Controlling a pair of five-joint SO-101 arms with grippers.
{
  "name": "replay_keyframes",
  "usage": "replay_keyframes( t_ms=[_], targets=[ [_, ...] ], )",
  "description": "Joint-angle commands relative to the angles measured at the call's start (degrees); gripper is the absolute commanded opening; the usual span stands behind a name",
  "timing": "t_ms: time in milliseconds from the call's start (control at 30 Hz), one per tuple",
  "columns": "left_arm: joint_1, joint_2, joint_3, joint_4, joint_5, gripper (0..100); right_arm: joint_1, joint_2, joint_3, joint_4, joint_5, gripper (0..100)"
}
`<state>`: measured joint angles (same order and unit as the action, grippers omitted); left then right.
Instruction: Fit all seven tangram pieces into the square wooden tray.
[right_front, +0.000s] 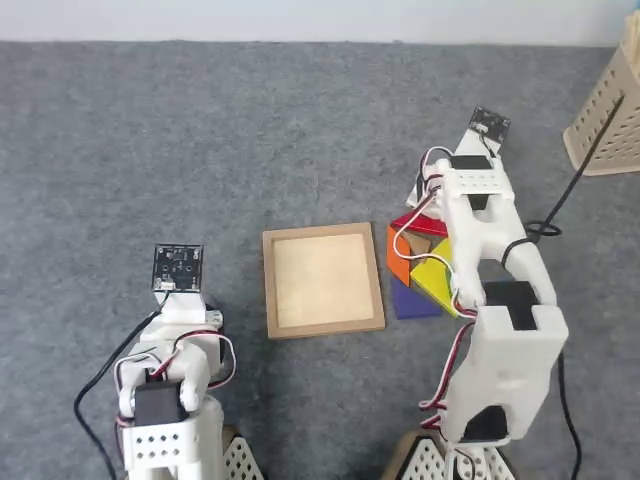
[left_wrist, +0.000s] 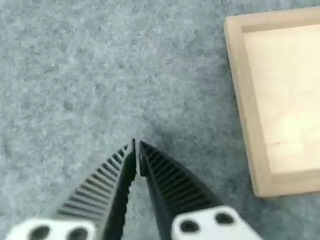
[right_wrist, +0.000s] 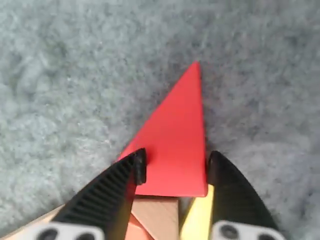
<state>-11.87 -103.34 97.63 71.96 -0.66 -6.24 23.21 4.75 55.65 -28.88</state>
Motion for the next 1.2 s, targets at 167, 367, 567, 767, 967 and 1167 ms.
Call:
replay_keyframes(
  t_ms=[167,367,567,767,967,1167],
  targets=[
    [-0.3,-1.3,-1.1,0.4,0.4,1,2.2,-4.9,-2.9,2.2,5.7,10.4],
    [-0.3,-1.3,-1.1,0.4,0.4,1,2.6,-9.2,-2.6,3.0,6.6,10.1],
    [-0.3,-1.3,-1.1,0.4,0.4,1,2.4,-9.3,-4.0,3.0,11.5,14.0],
    [-0.3,-1.3,-1.1,0.4,0.4,1,-3.8,-4.1,-7.3,2.9,8.0,26.8],
    [-0.3,-1.3,-1.1,0.4,0.4,1,-7.1,1.1,-12.3,3.1,7.2,26.7],
    [-0.3,-1.3,-1.1,0.4,0.4,1,-6.4,7.7,-12.8,3.2,7.3,26.7]
  ],
)
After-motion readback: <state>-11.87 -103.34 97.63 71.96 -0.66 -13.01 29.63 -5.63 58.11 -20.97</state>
